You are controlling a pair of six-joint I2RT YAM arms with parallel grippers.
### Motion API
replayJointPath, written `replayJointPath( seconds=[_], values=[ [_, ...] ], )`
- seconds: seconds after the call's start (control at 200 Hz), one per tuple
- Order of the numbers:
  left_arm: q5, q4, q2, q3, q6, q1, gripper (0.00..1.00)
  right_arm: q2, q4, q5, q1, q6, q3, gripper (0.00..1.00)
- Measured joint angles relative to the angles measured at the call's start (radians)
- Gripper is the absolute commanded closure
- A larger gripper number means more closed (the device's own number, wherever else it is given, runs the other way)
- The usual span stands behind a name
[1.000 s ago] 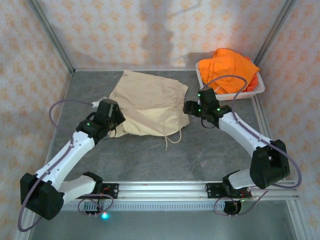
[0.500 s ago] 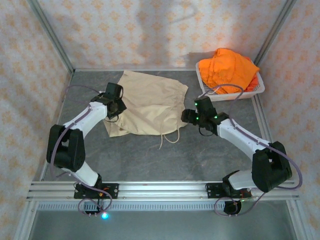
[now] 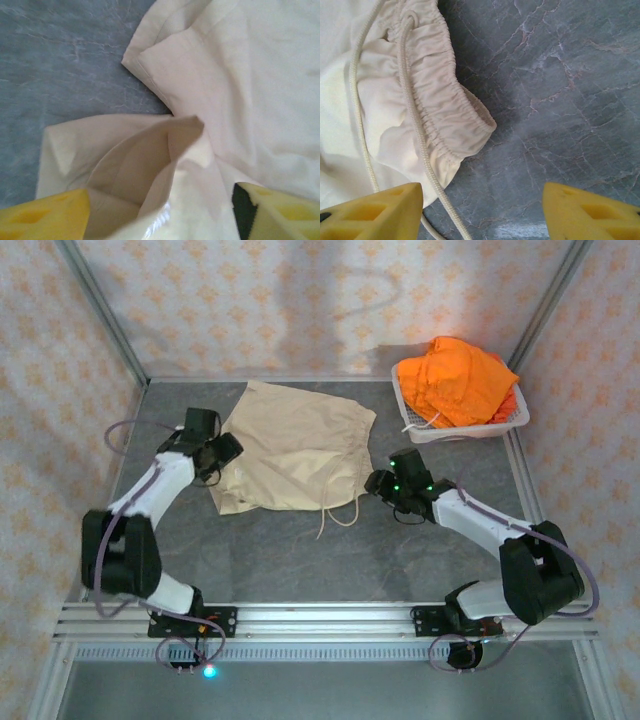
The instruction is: Fold and stack the shorts
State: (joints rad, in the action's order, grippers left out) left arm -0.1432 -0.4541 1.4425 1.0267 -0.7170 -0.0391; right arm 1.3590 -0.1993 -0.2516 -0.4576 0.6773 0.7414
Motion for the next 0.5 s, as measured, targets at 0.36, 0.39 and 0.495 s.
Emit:
replayJointPath(
  seconds=[0.36,0.39,0.495],
  values=[
    [-0.026,0.034,-0.262,-0.352,-0.106,0.027,0.31,-0.022,0.041,-0.012,0.000,0.058,-0.018,0.40],
    [-0.033,0.040,-0.257,-0.363,-0.112,0.027,0.32,-0.024,0.045,-0.013,0.000,0.064,-0.021,0.40],
    [-0.061,0.088,-0.224,-0.374,-0.132,0.027,0.34,-0.032,0.052,-0.019,0.000,0.074,-0.027,0.40]
  ],
)
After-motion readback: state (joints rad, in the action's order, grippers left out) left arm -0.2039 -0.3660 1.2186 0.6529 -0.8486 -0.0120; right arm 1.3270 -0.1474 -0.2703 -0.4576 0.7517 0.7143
